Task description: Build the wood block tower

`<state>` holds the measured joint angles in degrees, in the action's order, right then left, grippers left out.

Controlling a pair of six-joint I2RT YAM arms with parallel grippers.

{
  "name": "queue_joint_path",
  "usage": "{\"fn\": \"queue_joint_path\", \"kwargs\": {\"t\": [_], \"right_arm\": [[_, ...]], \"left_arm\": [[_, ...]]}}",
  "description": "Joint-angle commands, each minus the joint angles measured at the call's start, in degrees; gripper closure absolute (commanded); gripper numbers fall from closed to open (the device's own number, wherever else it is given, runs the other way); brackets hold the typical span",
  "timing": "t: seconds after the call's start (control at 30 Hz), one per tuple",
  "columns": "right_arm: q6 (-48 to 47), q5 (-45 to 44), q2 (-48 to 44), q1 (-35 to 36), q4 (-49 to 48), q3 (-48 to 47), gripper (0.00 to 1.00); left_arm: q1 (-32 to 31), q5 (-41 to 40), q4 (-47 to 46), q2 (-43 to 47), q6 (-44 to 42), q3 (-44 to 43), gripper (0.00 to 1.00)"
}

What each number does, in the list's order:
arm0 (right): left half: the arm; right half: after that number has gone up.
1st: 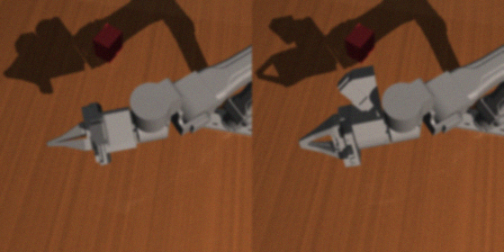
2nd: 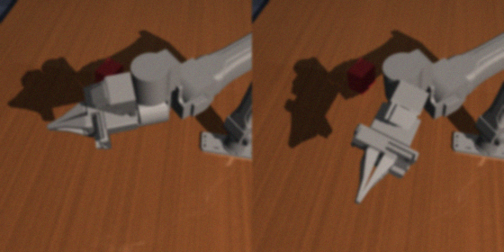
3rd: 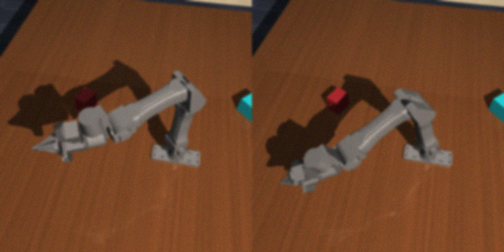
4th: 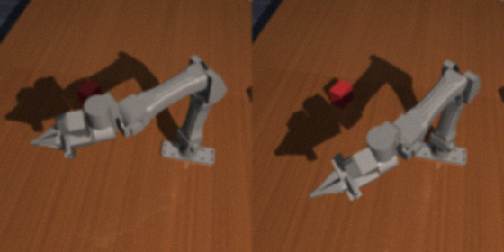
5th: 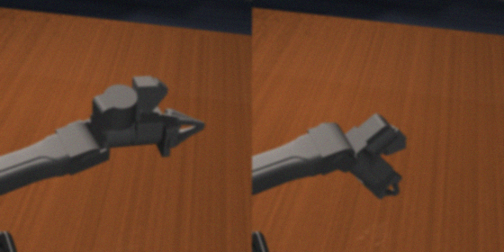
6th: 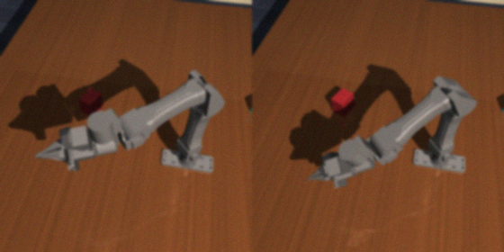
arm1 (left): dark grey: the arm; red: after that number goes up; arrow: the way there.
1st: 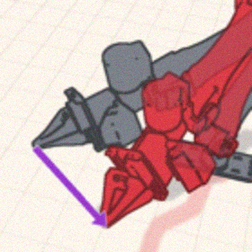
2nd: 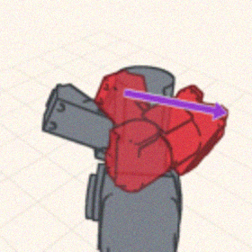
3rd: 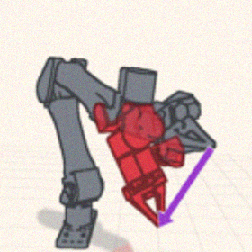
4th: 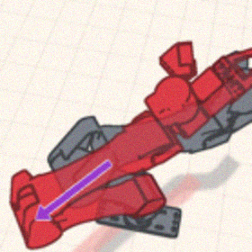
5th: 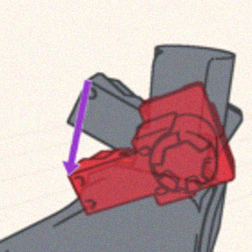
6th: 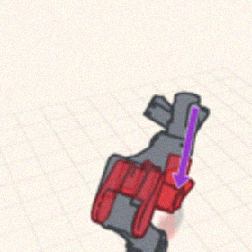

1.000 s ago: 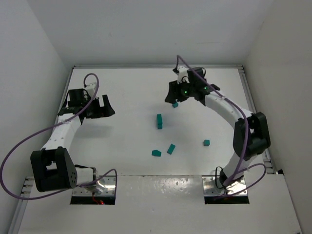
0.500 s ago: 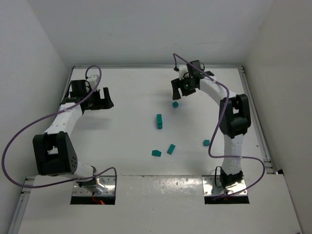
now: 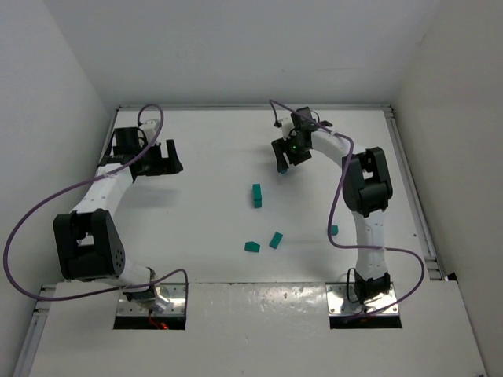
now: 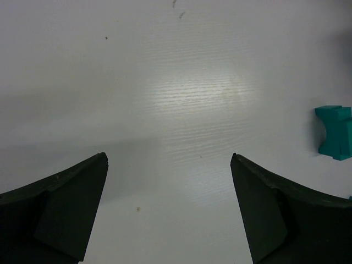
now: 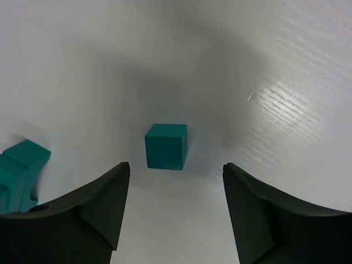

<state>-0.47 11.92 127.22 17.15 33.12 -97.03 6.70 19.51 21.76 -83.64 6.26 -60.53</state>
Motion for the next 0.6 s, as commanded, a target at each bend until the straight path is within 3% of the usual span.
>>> {"fn": "queue_joint_path", "kwargs": {"t": [0.0, 0.43, 0.53, 0.57], "right_arm": [[-0.3, -2.4, 0.7, 0.7, -1.7, -2.4, 0.32], [-0.8, -3.3, 4.0, 2.2, -2.5, -5.4, 0.44], [-0.5, -3.5, 4.0, 2.5, -2.7, -5.4, 0.57], [-0.5, -3.5, 4.0, 2.6, -2.4, -5.6, 0.57]], "left_arm": [[-0.4, 0.0, -1.1, 0.0, 0.2, -1.5, 0.00], [-0.4, 0.0, -1.1, 0.0, 0.2, -1.5, 0.00], [-0.4, 0.0, -1.1, 0.0, 0.2, -1.5, 0.00], [-0.4, 0.0, -1.1, -0.6, 0.2, -1.5, 0.00]]}}
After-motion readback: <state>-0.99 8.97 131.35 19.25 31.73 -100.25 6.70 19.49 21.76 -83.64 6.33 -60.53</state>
